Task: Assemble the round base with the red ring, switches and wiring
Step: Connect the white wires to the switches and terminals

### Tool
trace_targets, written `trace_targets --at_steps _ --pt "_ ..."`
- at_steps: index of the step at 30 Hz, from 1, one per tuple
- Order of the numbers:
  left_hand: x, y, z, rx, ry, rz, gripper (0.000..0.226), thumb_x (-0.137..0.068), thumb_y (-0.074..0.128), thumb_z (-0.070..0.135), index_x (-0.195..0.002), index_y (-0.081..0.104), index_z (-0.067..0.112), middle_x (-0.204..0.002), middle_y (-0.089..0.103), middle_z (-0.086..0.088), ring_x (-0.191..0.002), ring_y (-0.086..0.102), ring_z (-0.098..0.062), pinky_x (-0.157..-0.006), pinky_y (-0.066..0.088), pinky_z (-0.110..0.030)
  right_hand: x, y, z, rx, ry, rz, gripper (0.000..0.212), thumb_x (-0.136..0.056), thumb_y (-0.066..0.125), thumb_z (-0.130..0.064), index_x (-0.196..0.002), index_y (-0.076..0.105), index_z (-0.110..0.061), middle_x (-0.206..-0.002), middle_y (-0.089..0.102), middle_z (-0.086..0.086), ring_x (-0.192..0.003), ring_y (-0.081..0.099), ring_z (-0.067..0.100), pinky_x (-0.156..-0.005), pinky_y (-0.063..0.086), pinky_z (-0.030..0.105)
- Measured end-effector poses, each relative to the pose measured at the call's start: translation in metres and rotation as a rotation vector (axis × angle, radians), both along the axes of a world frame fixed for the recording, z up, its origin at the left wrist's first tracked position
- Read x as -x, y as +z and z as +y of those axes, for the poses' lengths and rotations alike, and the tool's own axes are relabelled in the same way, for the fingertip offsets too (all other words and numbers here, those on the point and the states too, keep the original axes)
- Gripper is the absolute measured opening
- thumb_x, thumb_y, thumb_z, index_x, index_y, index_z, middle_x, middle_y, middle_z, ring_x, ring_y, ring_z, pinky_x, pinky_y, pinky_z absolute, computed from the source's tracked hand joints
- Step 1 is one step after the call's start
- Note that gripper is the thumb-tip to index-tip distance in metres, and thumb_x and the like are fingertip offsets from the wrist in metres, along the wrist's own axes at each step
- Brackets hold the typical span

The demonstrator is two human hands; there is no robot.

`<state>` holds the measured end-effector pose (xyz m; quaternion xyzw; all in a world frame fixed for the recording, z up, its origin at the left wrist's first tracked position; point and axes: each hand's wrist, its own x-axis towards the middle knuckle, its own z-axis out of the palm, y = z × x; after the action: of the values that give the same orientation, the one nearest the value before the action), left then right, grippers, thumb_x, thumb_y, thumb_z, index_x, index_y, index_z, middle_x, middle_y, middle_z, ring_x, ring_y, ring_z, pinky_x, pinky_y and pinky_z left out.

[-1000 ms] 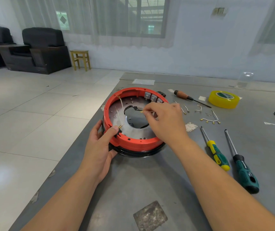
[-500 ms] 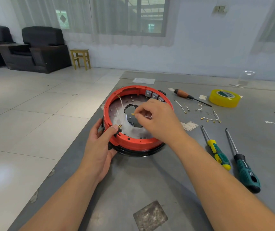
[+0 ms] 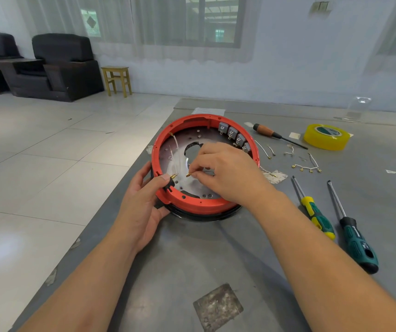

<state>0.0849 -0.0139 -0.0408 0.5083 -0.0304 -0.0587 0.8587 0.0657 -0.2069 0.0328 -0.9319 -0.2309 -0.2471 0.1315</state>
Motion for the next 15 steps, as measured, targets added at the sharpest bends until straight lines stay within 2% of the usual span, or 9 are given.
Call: trace_targets --at_steps 5,10,15 --pt "-0.0011 0.0006 0.0016 -0.001 -0.037 0.002 0.055 -0.093 0.073 0.012 -0.145 0.057 0.020 -0.088 0.070 -0.008 -0.082 0.069 -0.029 -0.082 0.064 -0.053 0.0017 0.0006 0.0059 0.007 0.045 -0.085 0.012 -0.093 0.070 -0.022 -0.094 0.082 -0.021 -0.094 0.072 -0.006 -0.095 0.064 0.018 -0.078 0.054 0.038" --pt "-0.0003 0.0009 0.0017 0.001 -0.045 -0.002 0.057 -0.092 0.072 0.012 -0.146 0.057 0.019 -0.084 0.071 -0.006 -0.076 0.069 -0.025 -0.085 0.063 -0.055 0.0015 -0.0007 0.0092 0.019 0.090 -0.040 0.012 -0.091 0.072 -0.015 -0.092 0.083 -0.017 -0.089 0.073 -0.002 -0.093 0.066 0.019 -0.075 0.049 0.031" --pt "-0.0013 -0.0006 0.0023 0.009 -0.044 0.004 0.056 -0.092 0.073 0.011 -0.145 0.057 0.020 -0.084 0.070 -0.006 -0.079 0.069 -0.025 -0.089 0.060 -0.059 0.0015 -0.0011 0.0103 -0.016 0.111 -0.022 0.011 -0.090 0.072 -0.011 -0.090 0.083 -0.014 -0.088 0.074 -0.001 -0.090 0.067 0.019 -0.074 0.053 0.035"
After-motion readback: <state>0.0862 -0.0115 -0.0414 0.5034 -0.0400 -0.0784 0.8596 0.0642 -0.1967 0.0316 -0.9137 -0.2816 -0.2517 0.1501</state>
